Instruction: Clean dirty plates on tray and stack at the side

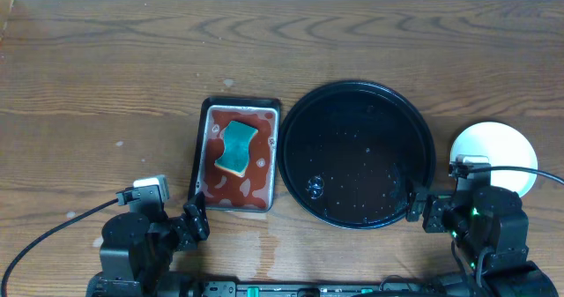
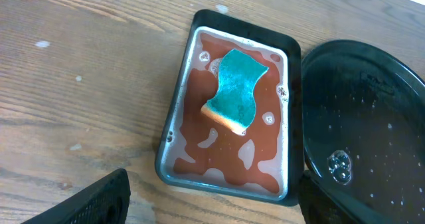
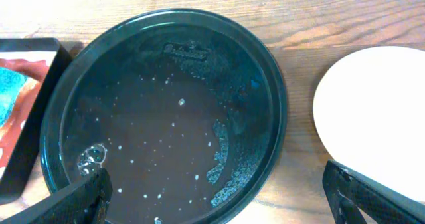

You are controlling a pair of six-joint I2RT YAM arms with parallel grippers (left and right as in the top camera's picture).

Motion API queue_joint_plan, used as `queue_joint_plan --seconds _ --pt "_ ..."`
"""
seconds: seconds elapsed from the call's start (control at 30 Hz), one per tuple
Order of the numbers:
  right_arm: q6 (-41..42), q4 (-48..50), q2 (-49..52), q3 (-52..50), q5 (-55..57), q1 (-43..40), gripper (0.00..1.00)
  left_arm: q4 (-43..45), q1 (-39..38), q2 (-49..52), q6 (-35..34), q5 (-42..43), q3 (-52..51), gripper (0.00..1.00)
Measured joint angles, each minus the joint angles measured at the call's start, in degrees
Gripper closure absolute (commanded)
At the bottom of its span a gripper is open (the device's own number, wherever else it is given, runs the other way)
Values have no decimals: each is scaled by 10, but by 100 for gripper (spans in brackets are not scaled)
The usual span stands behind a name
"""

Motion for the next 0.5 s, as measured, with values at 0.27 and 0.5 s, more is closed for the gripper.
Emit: queue_joint_plan --seconds 0.27,0.5 --pt "-10 4 -67 -20 22 0 1 0 0 0 0 0 0 19" --pt "-22 138 -172 -82 27 -4 1 0 0 0 0 0 -3 19"
